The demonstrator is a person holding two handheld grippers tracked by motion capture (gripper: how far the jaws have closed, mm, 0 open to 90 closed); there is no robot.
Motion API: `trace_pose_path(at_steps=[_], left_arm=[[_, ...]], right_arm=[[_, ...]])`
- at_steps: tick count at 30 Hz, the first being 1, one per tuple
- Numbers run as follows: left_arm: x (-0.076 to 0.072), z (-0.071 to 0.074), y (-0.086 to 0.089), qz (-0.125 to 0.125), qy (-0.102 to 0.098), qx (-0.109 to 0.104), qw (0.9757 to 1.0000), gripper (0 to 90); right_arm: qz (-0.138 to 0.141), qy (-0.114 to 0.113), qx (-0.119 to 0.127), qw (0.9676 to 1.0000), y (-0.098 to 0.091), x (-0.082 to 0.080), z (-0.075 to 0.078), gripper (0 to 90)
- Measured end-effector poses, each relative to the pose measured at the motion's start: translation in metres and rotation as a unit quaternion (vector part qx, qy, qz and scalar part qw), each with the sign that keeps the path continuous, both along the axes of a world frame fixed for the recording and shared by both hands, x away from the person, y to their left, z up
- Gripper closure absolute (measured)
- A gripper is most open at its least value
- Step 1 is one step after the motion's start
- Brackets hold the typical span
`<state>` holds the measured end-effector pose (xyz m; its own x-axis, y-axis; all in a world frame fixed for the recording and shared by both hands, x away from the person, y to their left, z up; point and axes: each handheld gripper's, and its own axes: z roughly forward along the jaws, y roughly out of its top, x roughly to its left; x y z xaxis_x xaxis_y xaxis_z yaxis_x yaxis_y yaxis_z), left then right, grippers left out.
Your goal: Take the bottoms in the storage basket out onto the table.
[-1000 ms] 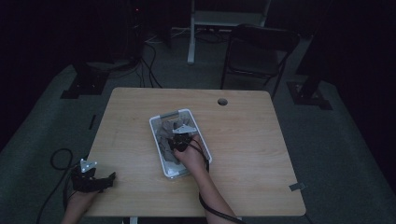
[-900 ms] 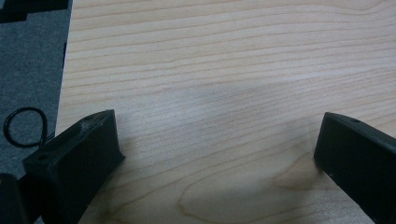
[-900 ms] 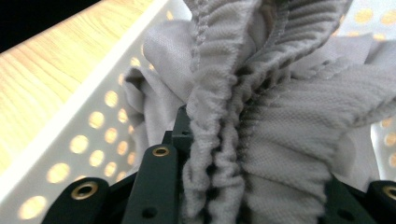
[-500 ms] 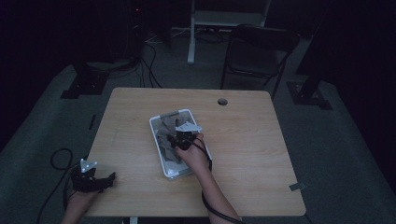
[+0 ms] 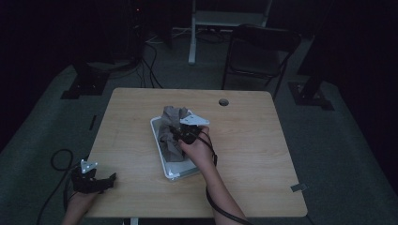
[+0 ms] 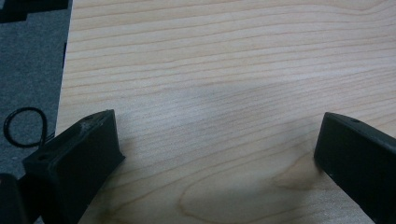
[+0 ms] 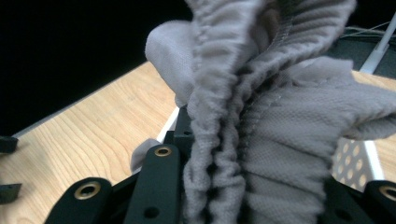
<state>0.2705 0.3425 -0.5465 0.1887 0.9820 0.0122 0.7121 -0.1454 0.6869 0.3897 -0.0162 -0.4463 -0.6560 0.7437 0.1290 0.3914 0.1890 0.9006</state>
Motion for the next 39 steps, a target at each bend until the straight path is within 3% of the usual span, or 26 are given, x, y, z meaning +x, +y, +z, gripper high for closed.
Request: trace_pose_path(at_steps=[17,24,39], left_arm=[[0.000,0.000,0.000,0.000,0.000,0.000,1.0000,0.8],[0.000,0.000,0.000,0.000,0.001,0.000,1.0000,0.8],[0.000,0.000,0.000,-0.001,0.001,0.001,1.0000,0.8]], right_arm=[[0.001,-0.041,0.024,0.9989,-0.014,-0.006,0.053,71.0],[0.001,-0.065,0.036,0.9972,-0.020,-0.011,0.075,71.1],[0.010,-0.094,0.055,0.9941,-0.027,-0.017,0.119,71.0]])
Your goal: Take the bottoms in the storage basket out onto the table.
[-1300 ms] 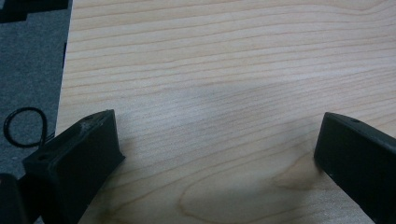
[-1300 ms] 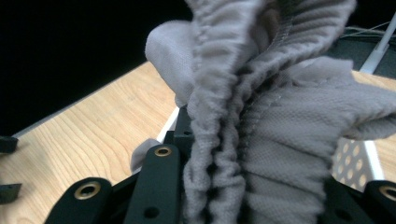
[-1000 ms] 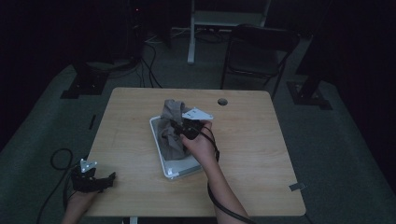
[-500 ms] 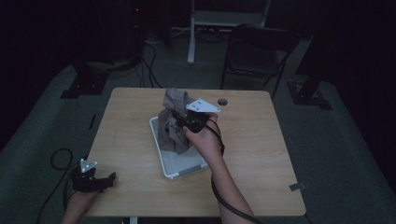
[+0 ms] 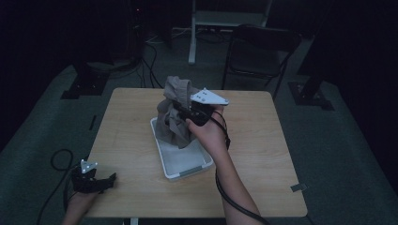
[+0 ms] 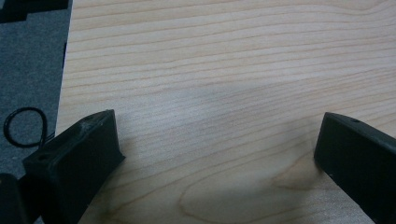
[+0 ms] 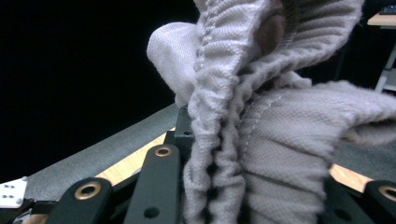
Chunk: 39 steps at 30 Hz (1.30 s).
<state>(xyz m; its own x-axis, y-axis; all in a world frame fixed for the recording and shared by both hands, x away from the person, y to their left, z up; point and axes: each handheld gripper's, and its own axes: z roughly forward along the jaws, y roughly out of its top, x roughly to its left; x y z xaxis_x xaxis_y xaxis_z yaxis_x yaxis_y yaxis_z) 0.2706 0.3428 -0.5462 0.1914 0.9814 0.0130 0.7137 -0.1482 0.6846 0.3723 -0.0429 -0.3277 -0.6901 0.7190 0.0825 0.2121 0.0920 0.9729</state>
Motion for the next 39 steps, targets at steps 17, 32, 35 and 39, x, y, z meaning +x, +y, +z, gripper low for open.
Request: trace_pose_path(at_steps=[17,32,35,39], left_arm=[[0.000,0.000,0.000,0.001,-0.001,-0.001,1.0000,0.8],[0.000,0.000,0.000,0.000,0.000,-0.001,1.0000,0.8],[0.000,0.000,0.000,0.001,0.000,-0.001,1.0000,0.8],[0.000,0.000,0.000,0.000,0.001,0.000,1.0000,0.8]], right_arm=[[-0.016,-0.035,0.023,0.9990,-0.030,-0.006,0.049,71.0],[-0.078,-0.044,0.009,0.9959,-0.094,-0.005,0.057,70.9],[-0.090,-0.045,0.003,0.9949,-0.108,-0.005,0.054,70.9],[-0.107,-0.042,-0.002,0.9934,-0.124,-0.003,0.048,70.8]])
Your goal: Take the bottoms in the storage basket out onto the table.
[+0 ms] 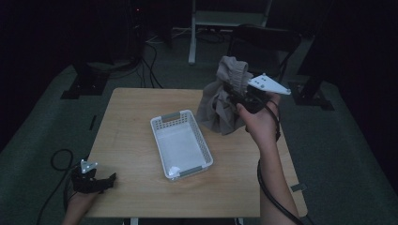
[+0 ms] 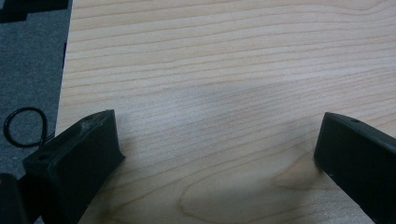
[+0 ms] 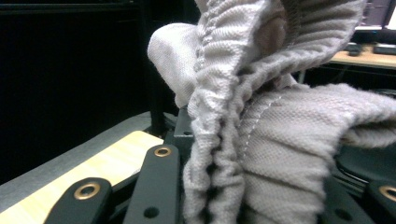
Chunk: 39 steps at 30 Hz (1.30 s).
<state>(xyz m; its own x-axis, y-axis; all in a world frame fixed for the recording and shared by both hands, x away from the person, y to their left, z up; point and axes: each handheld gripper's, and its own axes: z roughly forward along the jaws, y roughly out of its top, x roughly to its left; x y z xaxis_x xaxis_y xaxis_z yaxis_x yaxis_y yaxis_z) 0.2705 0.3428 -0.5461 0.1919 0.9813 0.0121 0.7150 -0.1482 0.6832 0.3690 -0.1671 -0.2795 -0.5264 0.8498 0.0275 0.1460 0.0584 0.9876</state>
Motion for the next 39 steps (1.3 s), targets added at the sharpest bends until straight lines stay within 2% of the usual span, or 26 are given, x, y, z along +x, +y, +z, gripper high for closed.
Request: trace_pose_path(at_steps=[8,22,24,28,29,33,34,38,39], left_arm=[[0.000,0.000,0.000,0.002,-0.002,-0.001,1.0000,0.8],[0.000,0.000,0.000,0.002,-0.003,-0.001,1.0000,0.8],[0.000,0.000,0.000,0.002,-0.002,-0.001,1.0000,0.8],[0.000,0.000,0.000,0.003,-0.003,-0.002,1.0000,0.8],[0.000,0.000,0.000,0.002,-0.002,-0.002,1.0000,0.8],[0.000,0.000,0.000,0.001,-0.002,-0.001,1.0000,0.8],[0.000,0.000,0.000,0.002,-0.002,-0.001,1.0000,0.8],[0.000,0.000,0.000,0.001,-0.002,-0.001,1.0000,0.8],[0.000,0.000,0.000,0.001,-0.002,-0.001,1.0000,0.8]], right_arm=[[-0.033,0.012,-0.009,0.9993,-0.031,0.002,-0.017,70.8],[-0.071,0.042,-0.019,0.9964,-0.065,0.010,-0.047,70.7],[-0.079,0.053,-0.025,0.9952,-0.072,0.013,-0.058,70.7],[-0.085,0.062,-0.028,0.9941,-0.076,0.015,-0.068,70.6],[-0.089,0.070,-0.027,0.9932,-0.079,0.018,-0.077,70.6],[-0.091,0.076,-0.025,0.9926,-0.081,0.021,-0.084,70.6],[-0.094,0.089,-0.026,0.9913,-0.083,0.026,-0.099,70.5],[-0.100,0.106,-0.026,0.9890,-0.085,0.031,-0.118,70.5],[-0.100,0.106,-0.026,0.9890,-0.085,0.031,-0.118,70.5]])
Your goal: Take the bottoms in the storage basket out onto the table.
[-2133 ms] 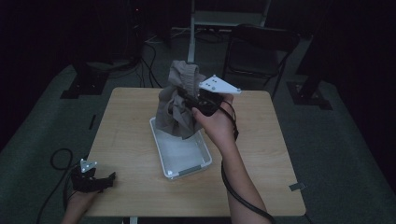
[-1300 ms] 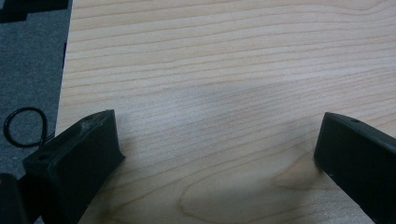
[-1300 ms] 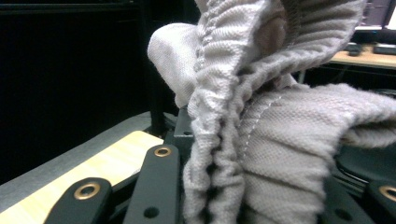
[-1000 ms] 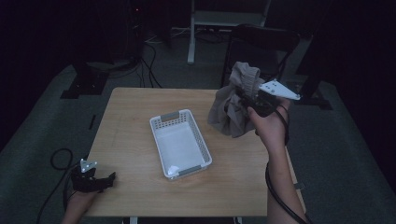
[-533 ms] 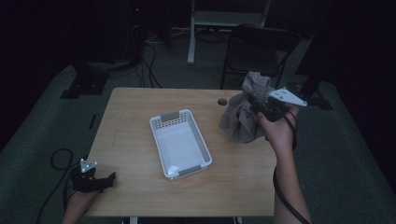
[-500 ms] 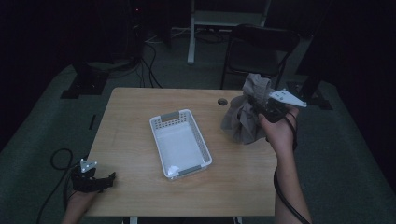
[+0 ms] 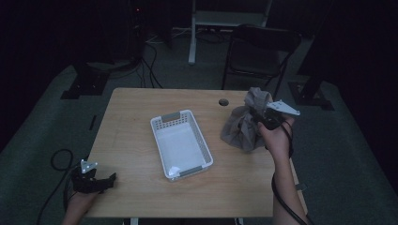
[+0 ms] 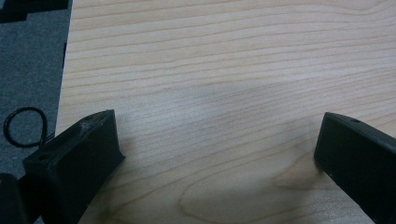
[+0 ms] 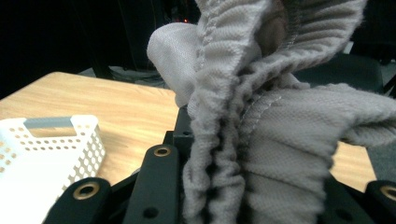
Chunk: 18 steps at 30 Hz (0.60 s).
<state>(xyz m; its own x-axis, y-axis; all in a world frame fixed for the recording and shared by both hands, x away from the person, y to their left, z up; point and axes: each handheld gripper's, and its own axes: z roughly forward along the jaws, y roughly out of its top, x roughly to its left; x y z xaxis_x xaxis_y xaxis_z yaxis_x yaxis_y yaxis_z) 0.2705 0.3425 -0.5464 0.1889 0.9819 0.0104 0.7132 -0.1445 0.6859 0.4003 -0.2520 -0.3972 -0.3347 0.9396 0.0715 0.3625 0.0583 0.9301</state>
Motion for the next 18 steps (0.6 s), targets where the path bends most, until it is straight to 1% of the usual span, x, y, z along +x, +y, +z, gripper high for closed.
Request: trace_pose_path(at_steps=[1,3,6,7,8,9,13,18], left_arm=[[0.000,0.000,0.000,0.000,0.000,0.000,1.0000,0.8],[0.000,0.000,0.000,0.000,0.000,0.000,1.0000,0.8],[0.000,0.000,0.000,0.000,0.000,0.000,1.0000,0.8],[0.000,0.000,0.000,0.000,0.000,0.000,1.0000,0.8],[0.000,0.000,0.000,0.000,0.000,0.000,1.0000,0.8],[0.000,0.000,0.000,0.000,0.000,0.000,1.0000,0.8],[0.000,0.000,0.000,0.000,0.000,0.000,1.0000,0.8],[0.000,0.000,0.000,0.000,0.000,0.000,1.0000,0.8]], right_arm=[[-0.003,0.008,0.002,1.0000,-0.001,0.002,-0.009,70.4],[-0.007,0.013,0.006,0.9999,-0.002,0.004,-0.018,70.4],[-0.007,0.016,0.011,0.9998,-0.003,0.005,-0.022,70.3],[-0.008,0.020,0.014,0.9997,-0.003,0.006,-0.027,70.3],[-0.011,0.030,0.013,0.9994,-0.003,0.007,-0.035,70.1],[-0.012,0.033,0.013,0.9993,-0.003,0.008,-0.039,70.1],[-0.013,0.043,0.019,0.9988,-0.003,0.009,-0.049,69.9],[-0.017,0.053,0.019,0.9983,-0.002,0.010,-0.064,69.8]])
